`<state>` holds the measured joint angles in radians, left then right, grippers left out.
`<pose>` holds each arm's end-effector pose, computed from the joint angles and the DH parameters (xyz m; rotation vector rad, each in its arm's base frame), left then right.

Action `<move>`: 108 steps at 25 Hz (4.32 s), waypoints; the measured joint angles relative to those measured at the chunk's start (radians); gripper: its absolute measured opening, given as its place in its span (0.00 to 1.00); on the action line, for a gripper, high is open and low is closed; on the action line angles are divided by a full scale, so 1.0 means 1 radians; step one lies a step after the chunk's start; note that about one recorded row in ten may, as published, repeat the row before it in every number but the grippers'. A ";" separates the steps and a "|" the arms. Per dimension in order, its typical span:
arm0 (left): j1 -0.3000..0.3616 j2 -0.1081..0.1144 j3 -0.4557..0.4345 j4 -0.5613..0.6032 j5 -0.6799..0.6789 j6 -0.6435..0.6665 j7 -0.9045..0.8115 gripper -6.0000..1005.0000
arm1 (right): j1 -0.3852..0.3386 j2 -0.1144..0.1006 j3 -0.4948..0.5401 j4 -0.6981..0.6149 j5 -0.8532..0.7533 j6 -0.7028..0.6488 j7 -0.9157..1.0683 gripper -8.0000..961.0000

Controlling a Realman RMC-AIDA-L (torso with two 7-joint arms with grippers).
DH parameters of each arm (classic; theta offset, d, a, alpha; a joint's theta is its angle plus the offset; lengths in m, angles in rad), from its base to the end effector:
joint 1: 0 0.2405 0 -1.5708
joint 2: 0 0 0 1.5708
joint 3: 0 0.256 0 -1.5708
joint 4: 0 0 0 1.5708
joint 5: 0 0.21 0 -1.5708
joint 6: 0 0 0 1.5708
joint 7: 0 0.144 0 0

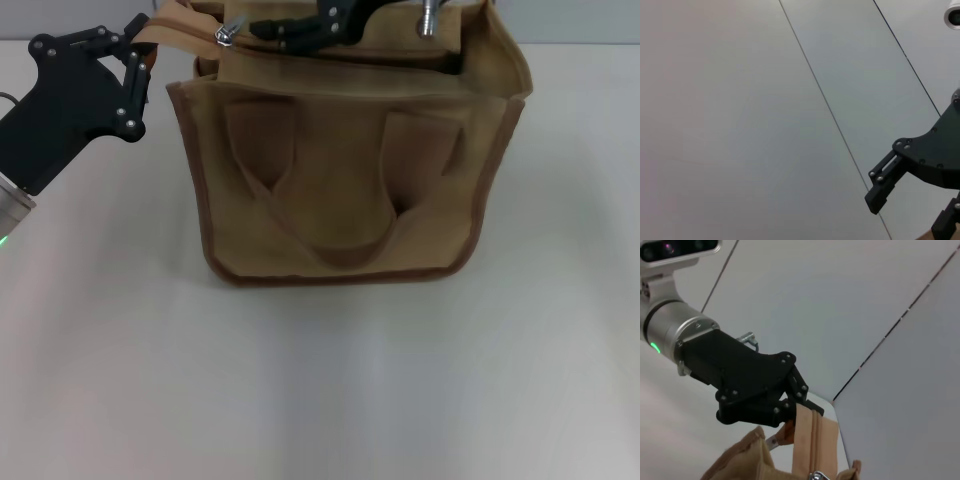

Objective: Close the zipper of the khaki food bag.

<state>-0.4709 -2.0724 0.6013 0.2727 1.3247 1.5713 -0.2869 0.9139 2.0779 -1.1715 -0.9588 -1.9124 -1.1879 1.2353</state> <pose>-0.2733 0.3257 0.0208 -1.9459 0.1376 -0.8750 0.0471 0.4282 -0.0119 -2.6437 -0.6408 0.3637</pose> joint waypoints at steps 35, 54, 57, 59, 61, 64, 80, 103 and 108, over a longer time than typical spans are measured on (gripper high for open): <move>-0.012 0.003 0.011 0.006 0.008 0.046 -0.075 0.02 | -0.032 0.010 -0.255 -0.119 -0.091 0.171 -0.019 0.72; -0.014 0.005 0.012 0.007 0.008 0.041 -0.103 0.02 | -0.047 0.011 -0.271 -0.127 -0.089 0.175 -0.019 0.52; -0.015 0.005 0.012 0.010 0.008 0.043 -0.104 0.02 | -0.047 0.011 -0.275 -0.128 -0.089 0.171 -0.019 0.40; -0.015 0.005 0.012 0.010 0.009 0.042 -0.104 0.02 | -0.047 0.011 -0.279 -0.128 -0.089 0.171 -0.019 0.33; -0.015 0.005 0.012 0.011 0.009 0.040 -0.104 0.02 | -0.047 0.011 -0.284 -0.130 -0.089 0.173 -0.019 0.30; -0.014 0.005 0.012 0.011 0.011 0.036 -0.101 0.02 | -0.049 0.011 -0.284 -0.140 -0.091 0.174 -0.019 0.30; -0.005 0.006 0.012 0.011 0.012 0.022 -0.100 0.02 | -0.103 0.011 -0.292 -0.226 -0.101 0.169 -0.015 0.28; -0.011 0.005 0.039 0.011 0.012 0.063 -0.104 0.02 | -0.082 0.011 -0.368 -0.200 -0.128 0.235 -0.015 0.24; -0.010 0.005 0.039 0.011 0.011 0.064 -0.104 0.02 | -0.081 0.011 -0.368 -0.201 -0.128 0.235 -0.012 0.24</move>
<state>-0.4810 -2.0678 0.6402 0.2837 1.3360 1.6352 -0.3912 0.8328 2.0892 -1.5399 -1.1596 -2.0404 -0.9527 1.2234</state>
